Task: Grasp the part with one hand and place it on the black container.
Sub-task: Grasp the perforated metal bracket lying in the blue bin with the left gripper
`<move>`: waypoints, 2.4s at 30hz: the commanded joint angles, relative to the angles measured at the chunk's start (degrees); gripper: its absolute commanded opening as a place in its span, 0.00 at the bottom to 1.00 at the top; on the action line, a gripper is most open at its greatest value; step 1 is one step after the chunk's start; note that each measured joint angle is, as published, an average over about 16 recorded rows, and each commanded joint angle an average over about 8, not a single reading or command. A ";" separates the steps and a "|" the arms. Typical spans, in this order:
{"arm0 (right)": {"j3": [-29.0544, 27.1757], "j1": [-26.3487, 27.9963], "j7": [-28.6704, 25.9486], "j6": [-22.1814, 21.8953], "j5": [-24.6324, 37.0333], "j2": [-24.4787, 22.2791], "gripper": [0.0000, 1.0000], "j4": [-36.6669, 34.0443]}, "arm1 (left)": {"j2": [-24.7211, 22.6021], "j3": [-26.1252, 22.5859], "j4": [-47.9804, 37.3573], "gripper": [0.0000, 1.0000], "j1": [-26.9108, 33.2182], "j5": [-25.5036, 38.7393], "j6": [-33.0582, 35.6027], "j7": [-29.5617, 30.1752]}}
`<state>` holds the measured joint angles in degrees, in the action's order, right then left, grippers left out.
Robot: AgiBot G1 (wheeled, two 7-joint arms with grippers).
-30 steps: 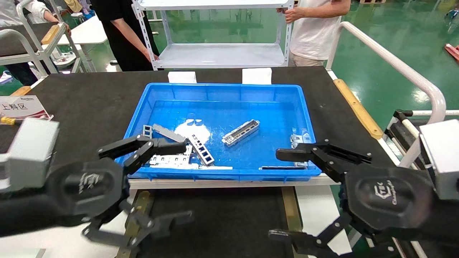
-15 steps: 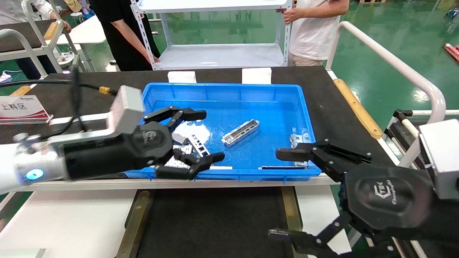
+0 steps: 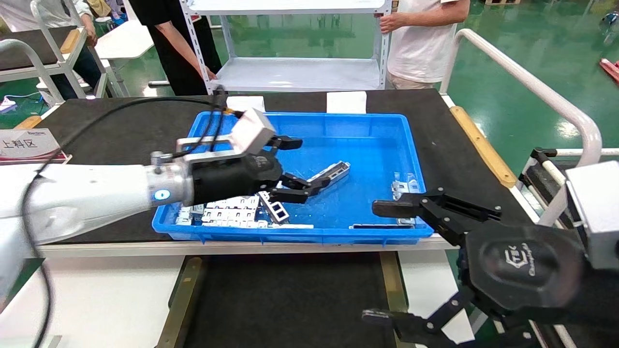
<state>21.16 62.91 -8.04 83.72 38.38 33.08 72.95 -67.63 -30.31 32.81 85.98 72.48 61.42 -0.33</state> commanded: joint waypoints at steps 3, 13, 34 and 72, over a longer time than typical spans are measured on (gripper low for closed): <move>0.00 0.00 0.00 0.00 0.00 0.00 1.00 0.00 | -4.55 -1.14 -7.91 1.00 2.64 2.27 -3.12 -3.08; 0.01 0.00 0.00 0.00 -0.01 0.00 1.00 0.00 | -10.40 -3.06 -19.25 1.00 5.57 3.24 -9.57 -7.68; 0.02 0.01 0.01 -0.01 -0.02 -0.01 0.00 0.00 | -10.82 -14.10 -14.97 0.00 2.89 -3.13 -16.86 -0.56; 0.05 0.01 0.02 -0.02 -0.03 -0.02 0.00 0.00 | -10.51 -26.50 -15.04 0.00 1.34 -15.68 -23.46 -0.22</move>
<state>21.20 62.92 -8.02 83.70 38.35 33.06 72.95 -78.14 -56.48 17.72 87.61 56.54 37.52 -0.65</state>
